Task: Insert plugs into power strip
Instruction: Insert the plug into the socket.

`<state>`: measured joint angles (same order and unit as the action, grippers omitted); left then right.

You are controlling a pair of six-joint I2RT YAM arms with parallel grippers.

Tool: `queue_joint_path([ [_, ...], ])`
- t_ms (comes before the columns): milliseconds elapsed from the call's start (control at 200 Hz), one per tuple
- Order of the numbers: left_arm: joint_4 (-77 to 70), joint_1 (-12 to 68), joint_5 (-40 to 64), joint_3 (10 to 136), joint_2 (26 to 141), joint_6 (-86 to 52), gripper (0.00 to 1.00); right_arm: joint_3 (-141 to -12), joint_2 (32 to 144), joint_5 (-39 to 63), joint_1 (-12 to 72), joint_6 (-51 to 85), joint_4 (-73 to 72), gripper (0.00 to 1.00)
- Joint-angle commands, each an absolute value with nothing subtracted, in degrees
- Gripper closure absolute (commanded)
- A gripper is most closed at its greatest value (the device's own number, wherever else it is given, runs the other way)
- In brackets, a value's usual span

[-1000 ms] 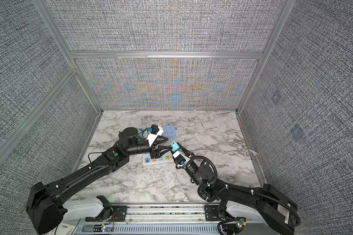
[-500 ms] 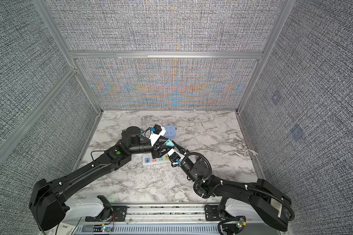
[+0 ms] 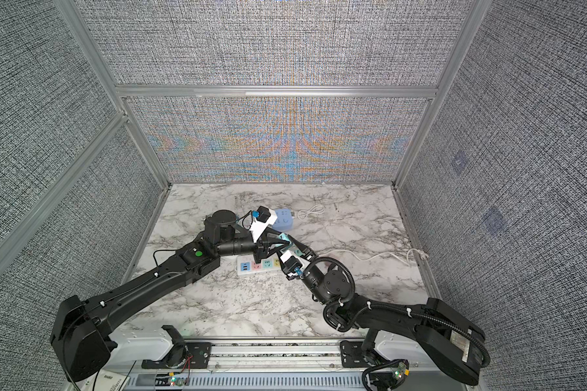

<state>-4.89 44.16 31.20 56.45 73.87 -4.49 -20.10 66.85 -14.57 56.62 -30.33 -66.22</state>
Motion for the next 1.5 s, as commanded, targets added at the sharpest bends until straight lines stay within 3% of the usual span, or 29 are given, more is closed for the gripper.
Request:
queue_joint_path([
  [0,-5.8,44.1,29.3,56.7,74.0,-3.6,1.00,-19.3,66.1,-14.2,56.9,-28.8,-68.8,0.27],
  [135,-6.0,43.9,24.9,56.2,73.6,-4.2,1.00,-17.4,63.3,-15.8,57.4,-27.0,-67.3,0.15],
  [370,-7.6,42.7,11.3,52.8,70.6,-3.0,1.00,-11.9,52.7,-20.1,57.5,-21.7,-61.1,0.10],
  [685,-10.7,42.3,11.4,49.0,69.5,5.7,1.00,-7.6,36.8,-32.6,55.9,-17.0,-50.9,0.03],
  [870,-10.9,42.6,12.7,45.0,69.7,18.3,1.00,-8.1,35.6,-41.3,46.6,-7.4,-43.0,0.00],
  [1011,-11.8,42.6,11.5,43.1,69.9,22.4,1.00,-8.0,35.2,-34.7,33.2,5.8,-33.7,0.00],
  [1181,-11.3,42.6,14.1,44.1,73.7,23.6,1.00,-5.5,37.2,-27.5,21.9,11.6,-33.9,0.01],
  [1496,8.0,42.8,17.1,58.9,87.8,25.6,1.00,-3.2,40.0,-18.4,14.7,17.1,-38.8,0.01],
])
